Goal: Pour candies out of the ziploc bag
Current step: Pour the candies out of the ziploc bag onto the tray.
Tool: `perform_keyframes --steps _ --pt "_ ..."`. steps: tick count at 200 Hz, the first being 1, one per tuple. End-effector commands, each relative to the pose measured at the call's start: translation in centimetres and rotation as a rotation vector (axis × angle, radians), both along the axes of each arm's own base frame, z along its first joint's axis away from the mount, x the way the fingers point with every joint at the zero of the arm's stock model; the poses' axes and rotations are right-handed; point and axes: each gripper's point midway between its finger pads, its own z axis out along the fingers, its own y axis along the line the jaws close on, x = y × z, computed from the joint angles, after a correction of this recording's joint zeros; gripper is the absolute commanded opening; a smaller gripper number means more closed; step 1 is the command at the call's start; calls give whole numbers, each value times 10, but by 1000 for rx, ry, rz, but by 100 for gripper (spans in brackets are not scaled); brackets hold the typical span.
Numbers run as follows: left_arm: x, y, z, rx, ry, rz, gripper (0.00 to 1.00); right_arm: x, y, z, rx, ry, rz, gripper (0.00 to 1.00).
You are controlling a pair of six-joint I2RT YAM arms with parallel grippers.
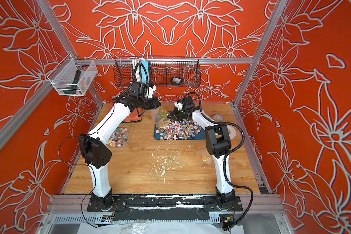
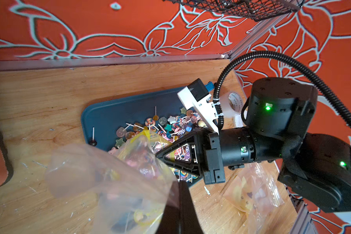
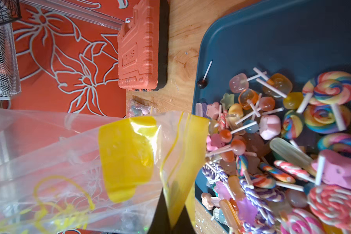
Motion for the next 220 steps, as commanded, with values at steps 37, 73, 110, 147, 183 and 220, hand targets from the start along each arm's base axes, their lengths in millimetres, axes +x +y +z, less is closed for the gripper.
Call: perform_keyframes --steps 37,73,110,147,183,220 --pt "-14 12 128 -101 -337 -2 0 -12 -28 -81 -162 192 -76 0" --pt "-20 17 138 -91 -362 9 0 -9 -25 -70 -146 174 -72 0" --pt "-32 26 150 -74 -388 32 0 -9 -24 -42 -124 126 -64 0" --pt "-53 43 156 -43 -404 78 0 -17 -27 -4 -113 60 -60 0" --pt "-77 62 142 2 -385 128 0 -34 -34 39 -104 -13 -66 0" --pt "-102 87 107 67 -324 208 0 -60 -41 73 -95 -74 -66 0"
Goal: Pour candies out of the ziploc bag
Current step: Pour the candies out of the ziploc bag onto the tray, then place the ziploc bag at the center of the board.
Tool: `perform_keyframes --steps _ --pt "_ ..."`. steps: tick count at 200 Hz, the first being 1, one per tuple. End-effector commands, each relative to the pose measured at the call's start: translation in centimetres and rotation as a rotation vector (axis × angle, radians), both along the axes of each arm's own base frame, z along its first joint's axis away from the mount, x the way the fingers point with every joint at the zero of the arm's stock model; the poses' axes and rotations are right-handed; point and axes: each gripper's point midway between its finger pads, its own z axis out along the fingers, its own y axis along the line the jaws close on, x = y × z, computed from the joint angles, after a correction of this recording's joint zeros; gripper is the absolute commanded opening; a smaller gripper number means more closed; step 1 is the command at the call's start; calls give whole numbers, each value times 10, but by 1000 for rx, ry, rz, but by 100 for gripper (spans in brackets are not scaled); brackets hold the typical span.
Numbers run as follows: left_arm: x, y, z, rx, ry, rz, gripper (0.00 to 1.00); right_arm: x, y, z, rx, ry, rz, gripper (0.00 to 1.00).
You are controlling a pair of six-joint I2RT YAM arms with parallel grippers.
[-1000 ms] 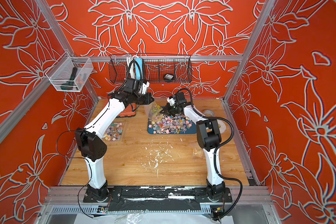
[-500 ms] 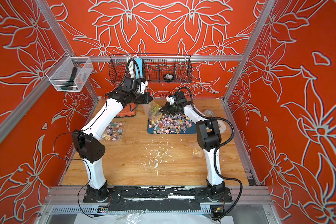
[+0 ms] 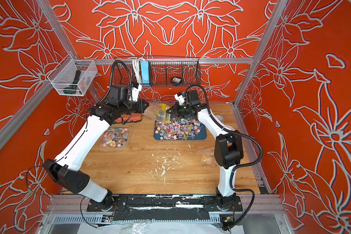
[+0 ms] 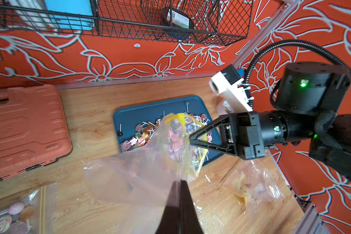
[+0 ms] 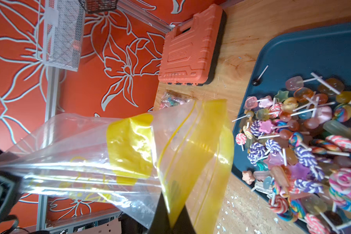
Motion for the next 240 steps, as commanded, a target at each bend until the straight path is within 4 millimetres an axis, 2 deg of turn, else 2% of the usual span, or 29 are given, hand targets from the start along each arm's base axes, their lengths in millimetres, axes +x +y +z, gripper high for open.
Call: perform_keyframes --steps 1,30,54,72,102,119,123,144,174,196,224,240 --pt "-11 32 36 14 -147 116 0 -3 -36 -42 -153 98 -129 0" --pt "-30 58 8 39 -86 236 0 -19 -29 -25 -172 50 -97 0" --pt "-48 73 -19 27 -33 310 0 -19 -7 -22 -211 31 -41 0" --pt "-63 82 -44 21 13 355 0 -13 16 -20 -225 1 15 0" --pt "-88 98 -89 12 91 429 0 -6 63 -34 -263 -46 133 0" --pt "-99 100 -119 -1 149 448 0 -1 88 -41 -271 -81 191 0" --pt "-105 102 -117 -22 137 455 0 1 93 -45 -275 -86 201 0" --pt "-116 101 -149 -69 186 469 0 8 118 -56 -274 -128 247 0" --pt "-121 95 -187 -137 238 476 0 19 145 -64 -250 -217 276 0" --pt "-118 88 -210 -175 268 464 0 29 155 -69 -219 -253 271 0" --pt "-111 83 -221 -185 269 457 0 37 159 -72 -213 -272 263 0" --pt "-106 84 -220 -178 255 466 0 38 160 -69 -207 -277 257 0"
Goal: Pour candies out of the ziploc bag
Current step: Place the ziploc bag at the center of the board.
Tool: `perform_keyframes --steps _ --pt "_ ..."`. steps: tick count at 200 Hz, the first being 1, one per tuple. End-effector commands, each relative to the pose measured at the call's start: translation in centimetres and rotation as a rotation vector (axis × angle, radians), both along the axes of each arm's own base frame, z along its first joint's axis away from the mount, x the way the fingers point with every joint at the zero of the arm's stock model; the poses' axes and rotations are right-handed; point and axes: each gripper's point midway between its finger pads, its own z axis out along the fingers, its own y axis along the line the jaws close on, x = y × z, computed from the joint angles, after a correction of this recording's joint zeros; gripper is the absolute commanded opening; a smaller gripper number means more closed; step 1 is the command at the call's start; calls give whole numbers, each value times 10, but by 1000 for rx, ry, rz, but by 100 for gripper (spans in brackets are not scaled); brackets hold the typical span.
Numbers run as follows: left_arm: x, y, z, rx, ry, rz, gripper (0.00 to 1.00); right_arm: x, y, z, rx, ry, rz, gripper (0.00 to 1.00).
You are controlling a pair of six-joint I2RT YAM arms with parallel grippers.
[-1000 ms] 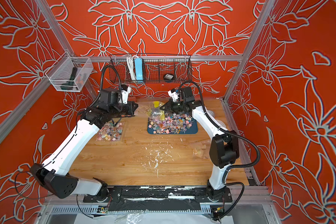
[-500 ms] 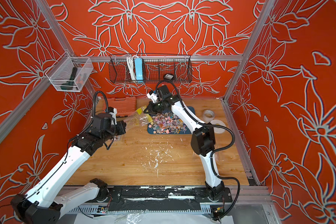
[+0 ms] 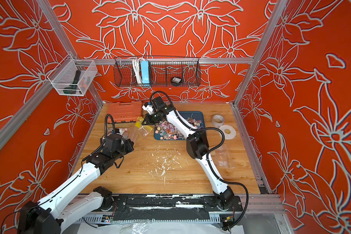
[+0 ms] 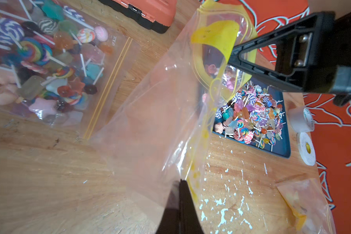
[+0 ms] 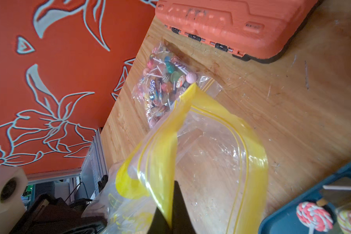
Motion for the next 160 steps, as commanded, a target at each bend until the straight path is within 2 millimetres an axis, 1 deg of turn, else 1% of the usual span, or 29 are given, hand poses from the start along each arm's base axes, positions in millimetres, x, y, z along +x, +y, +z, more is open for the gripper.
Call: perform_keyframes --steps 1,19,21,24,31,57,84,100,111,116,117,118,119,122,125,131,141,150,151,156,160 --pt "1 -2 -6 -17 15 3 0 40 -10 23 31 -144 -85 0" --pt "8 -3 6 -15 -23 3 0 42 -12 36 42 -178 -100 0" --pt "10 -3 0 -7 -4 2 0 42 -12 37 41 -181 -101 0" --pt "12 -4 0 -4 -1 2 0 43 -13 39 43 -188 -105 0" --pt "15 -4 2 2 -6 1 0 45 -14 45 44 -207 -113 0" --pt "28 -6 12 12 -28 8 0 50 -21 59 32 -250 -143 0" --pt "35 -5 17 21 -37 21 0 48 -23 63 28 -252 -145 0" --pt "36 -5 17 25 -32 14 0 45 -25 59 22 -236 -142 0" --pt "34 -5 18 33 -27 13 0 40 -26 61 23 -232 -134 0" --pt "34 -3 18 40 -27 16 5 37 -27 62 22 -233 -133 0" --pt "34 -3 18 42 -27 18 7 37 -27 63 22 -233 -134 0" --pt "34 -2 18 43 -26 19 12 37 -28 62 22 -231 -133 0" --pt "34 -2 19 44 -27 20 12 36 -28 63 22 -232 -133 0" --pt "33 -1 20 47 -28 22 16 34 -29 64 21 -232 -134 0" --pt "33 0 20 52 -30 26 25 33 -31 66 23 -236 -136 0" --pt "32 2 23 60 -33 32 38 30 -33 68 23 -236 -140 0" --pt "31 5 29 72 -43 39 55 24 -39 76 27 -245 -151 0" --pt "30 8 35 84 -51 47 64 16 -45 84 31 -249 -162 0" --pt "30 8 35 86 -50 48 66 16 -46 87 35 -254 -164 0" --pt "29 9 39 92 -55 50 69 11 -49 93 37 -254 -171 0" --pt "29 10 43 97 -59 49 70 8 -53 95 36 -251 -177 0"
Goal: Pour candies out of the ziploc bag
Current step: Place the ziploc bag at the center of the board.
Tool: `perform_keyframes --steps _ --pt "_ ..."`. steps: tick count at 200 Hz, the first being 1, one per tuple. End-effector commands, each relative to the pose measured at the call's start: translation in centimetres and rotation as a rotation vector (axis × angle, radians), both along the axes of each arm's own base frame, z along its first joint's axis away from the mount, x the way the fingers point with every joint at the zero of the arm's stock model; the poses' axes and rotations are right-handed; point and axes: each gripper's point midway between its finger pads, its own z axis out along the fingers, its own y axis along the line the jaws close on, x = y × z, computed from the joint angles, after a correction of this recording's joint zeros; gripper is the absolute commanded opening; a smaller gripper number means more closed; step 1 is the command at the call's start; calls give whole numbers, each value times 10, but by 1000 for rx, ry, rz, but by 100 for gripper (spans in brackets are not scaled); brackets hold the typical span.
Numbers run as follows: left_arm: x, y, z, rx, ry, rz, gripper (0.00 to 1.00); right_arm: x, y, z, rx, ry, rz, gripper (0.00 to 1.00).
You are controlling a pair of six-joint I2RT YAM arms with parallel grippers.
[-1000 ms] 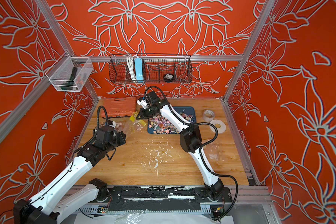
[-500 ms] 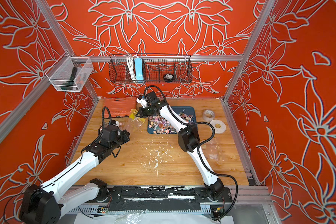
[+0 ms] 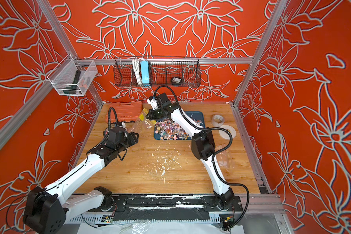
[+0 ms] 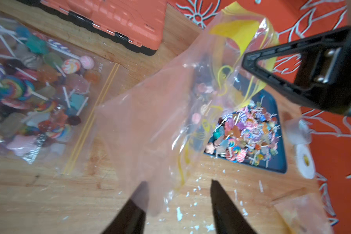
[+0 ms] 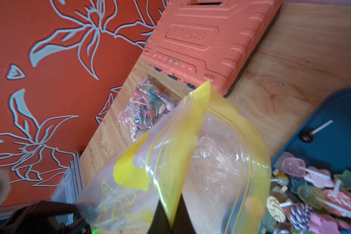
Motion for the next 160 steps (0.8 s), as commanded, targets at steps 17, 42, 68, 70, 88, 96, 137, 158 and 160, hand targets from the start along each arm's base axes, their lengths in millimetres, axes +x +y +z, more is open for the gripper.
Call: perform_keyframes --steps 17,42,68,70,88,96,137,158,160 --pt "-5 13 37 67 -47 20 71 -30 -32 78 67 -112 -54 0" --pt "-7 10 61 77 -66 -20 75 -66 -67 94 37 -123 -104 0" --pt "-9 6 79 107 -60 -71 84 -105 -118 85 -62 -124 -199 0" --pt "-9 6 79 110 -57 -74 85 -108 -122 83 -71 -120 -209 0" --pt "-8 2 86 119 -58 -105 86 -130 -163 68 -128 -93 -307 0" --pt "-8 0 88 117 -63 -114 86 -136 -182 61 -153 -79 -355 0" --pt "-4 -10 85 77 -78 -152 86 -150 -302 35 -231 -19 -740 0" --pt "-2 -18 82 46 -80 -182 85 -156 -347 36 -269 -49 -901 0" --pt "-2 -19 81 44 -80 -185 85 -157 -350 35 -275 -50 -914 0"
